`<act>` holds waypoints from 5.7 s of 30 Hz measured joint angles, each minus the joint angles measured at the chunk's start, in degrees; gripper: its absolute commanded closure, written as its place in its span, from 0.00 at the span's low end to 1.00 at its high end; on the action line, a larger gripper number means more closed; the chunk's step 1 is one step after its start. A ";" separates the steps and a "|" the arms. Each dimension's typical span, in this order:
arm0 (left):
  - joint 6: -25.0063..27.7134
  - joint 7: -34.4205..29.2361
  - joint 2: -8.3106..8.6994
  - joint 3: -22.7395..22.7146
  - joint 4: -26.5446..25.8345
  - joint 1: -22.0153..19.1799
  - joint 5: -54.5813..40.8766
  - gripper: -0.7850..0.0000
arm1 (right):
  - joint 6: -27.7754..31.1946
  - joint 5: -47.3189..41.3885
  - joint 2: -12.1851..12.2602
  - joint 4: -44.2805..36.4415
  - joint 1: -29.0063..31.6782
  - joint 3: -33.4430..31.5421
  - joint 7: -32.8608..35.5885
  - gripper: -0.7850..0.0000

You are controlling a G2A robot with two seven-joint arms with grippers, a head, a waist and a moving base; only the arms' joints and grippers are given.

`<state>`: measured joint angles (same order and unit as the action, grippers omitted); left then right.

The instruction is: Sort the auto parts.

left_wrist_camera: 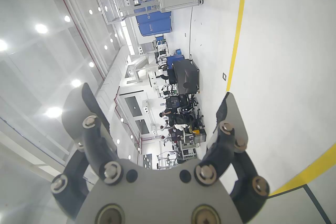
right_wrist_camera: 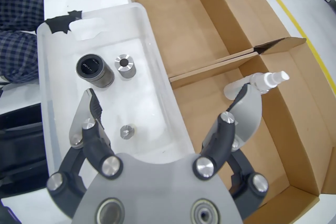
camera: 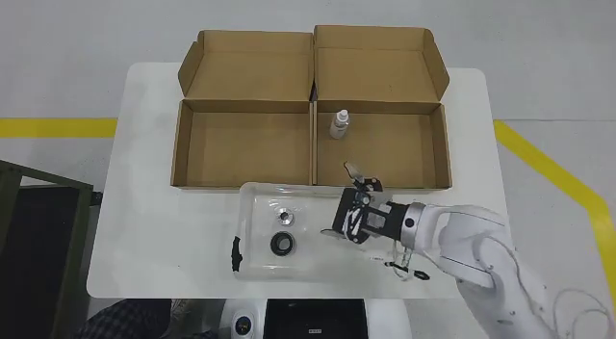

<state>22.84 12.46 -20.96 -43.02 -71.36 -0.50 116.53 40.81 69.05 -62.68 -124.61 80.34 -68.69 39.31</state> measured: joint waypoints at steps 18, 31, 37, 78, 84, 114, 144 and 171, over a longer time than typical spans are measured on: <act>0.00 0.00 0.00 0.00 0.00 0.00 0.00 0.00 | 4.10 10.79 1.12 -2.15 3.64 5.65 5.27 0.00; 0.00 0.00 0.00 0.00 0.00 0.00 0.00 0.00 | 1.15 14.32 0.81 1.86 -0.08 9.85 11.59 0.01; 0.00 0.00 0.00 0.00 0.00 0.00 0.00 0.00 | 0.80 14.95 0.75 2.94 -0.76 11.17 12.71 0.29; 0.00 0.00 0.00 0.00 0.00 0.00 0.00 0.00 | -0.62 10.01 1.13 6.94 -2.81 10.02 0.68 1.00; 0.00 0.00 0.00 0.00 0.00 0.00 0.00 0.00 | -0.14 5.42 1.43 8.55 -1.34 6.90 -11.27 1.00; 0.00 0.00 0.00 0.00 0.00 0.00 0.00 0.00 | 3.56 -14.98 2.23 10.32 1.24 -7.65 -39.70 1.00; 0.00 0.00 0.00 0.00 0.00 0.00 0.00 0.00 | -2.90 -0.90 2.47 13.90 -4.35 -6.50 -22.85 1.00; 0.00 0.00 0.00 0.00 0.00 0.00 0.00 0.00 | -8.28 5.71 -0.71 34.98 -25.05 9.32 -5.05 0.97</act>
<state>22.84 12.46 -20.96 -43.02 -71.36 -0.50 116.53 32.53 74.76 -63.38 -89.63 55.29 -59.37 34.25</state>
